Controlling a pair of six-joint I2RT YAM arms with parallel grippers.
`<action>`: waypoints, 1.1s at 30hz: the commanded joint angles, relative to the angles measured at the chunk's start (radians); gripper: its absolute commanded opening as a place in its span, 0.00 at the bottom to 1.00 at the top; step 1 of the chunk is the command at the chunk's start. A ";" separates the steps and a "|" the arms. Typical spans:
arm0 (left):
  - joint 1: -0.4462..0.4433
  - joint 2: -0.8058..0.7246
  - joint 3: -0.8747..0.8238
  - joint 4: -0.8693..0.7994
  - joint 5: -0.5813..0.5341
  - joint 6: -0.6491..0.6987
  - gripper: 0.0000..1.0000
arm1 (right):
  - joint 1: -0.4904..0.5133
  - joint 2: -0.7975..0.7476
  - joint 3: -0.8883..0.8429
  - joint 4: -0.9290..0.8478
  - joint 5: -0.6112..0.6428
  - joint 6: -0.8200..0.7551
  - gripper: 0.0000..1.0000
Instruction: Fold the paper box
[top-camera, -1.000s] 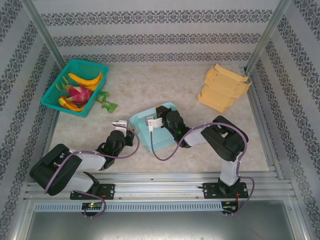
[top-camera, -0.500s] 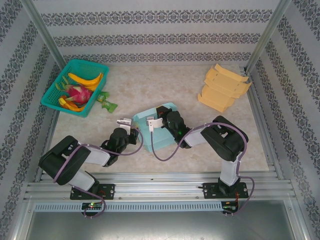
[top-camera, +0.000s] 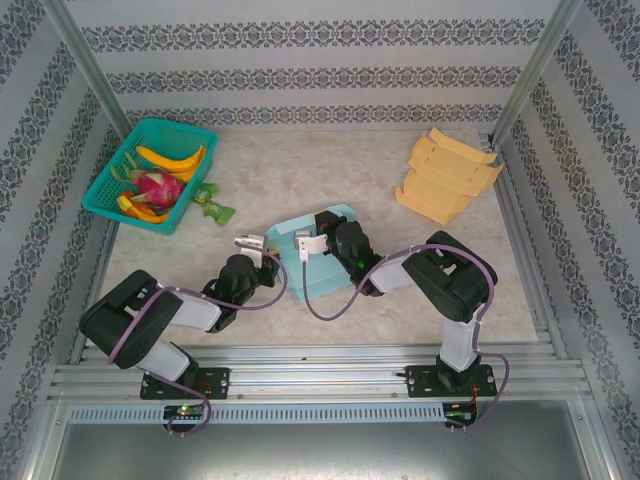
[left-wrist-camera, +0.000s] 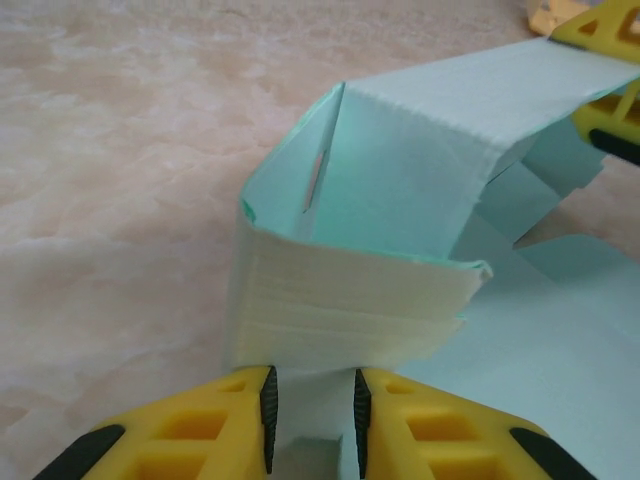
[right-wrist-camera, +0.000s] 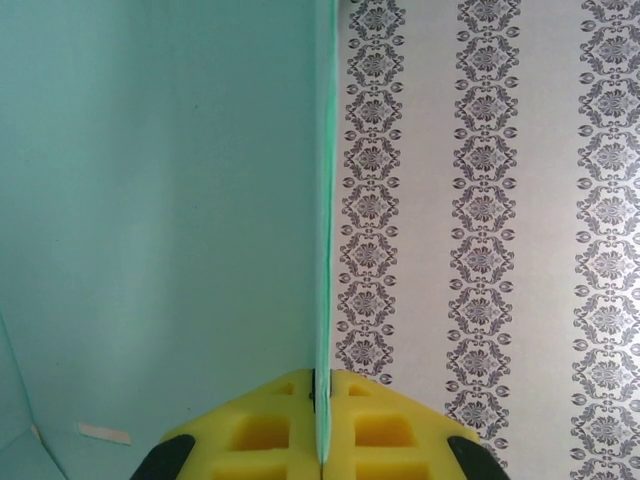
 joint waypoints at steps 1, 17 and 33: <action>0.013 -0.089 -0.033 0.024 -0.001 0.006 0.30 | 0.001 0.024 -0.023 0.005 -0.046 0.034 0.00; 0.266 -0.044 -0.136 0.206 0.362 -0.096 0.34 | -0.011 0.012 -0.044 0.013 -0.065 0.057 0.00; 0.267 0.154 -0.011 0.337 0.483 -0.010 0.49 | -0.011 -0.014 -0.046 -0.004 -0.096 0.084 0.00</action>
